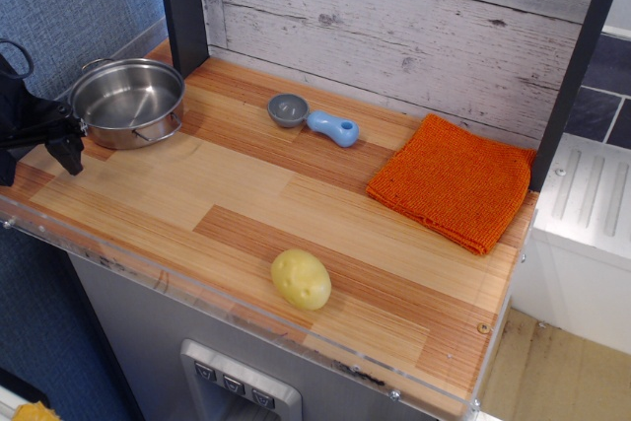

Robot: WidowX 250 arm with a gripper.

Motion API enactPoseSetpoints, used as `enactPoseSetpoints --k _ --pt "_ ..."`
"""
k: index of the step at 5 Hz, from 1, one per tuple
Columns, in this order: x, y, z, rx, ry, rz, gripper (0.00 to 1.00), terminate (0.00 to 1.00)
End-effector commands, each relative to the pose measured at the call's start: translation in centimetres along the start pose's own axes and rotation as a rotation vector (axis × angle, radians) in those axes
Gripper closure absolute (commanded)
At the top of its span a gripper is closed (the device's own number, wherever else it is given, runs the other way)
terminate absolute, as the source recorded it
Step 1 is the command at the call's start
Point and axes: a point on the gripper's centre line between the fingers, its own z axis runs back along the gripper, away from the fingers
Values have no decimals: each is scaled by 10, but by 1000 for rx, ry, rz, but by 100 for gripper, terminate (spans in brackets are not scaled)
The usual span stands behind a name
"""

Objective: Move the silver pot to the right between potato and blue spoon

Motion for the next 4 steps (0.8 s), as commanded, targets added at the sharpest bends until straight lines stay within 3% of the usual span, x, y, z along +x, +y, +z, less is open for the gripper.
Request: enactPoseSetpoints --k 1,4 --pt "0 0 0 0 0 0 0 0" --pt "25 -25 40 79 -53 -78 0 0"
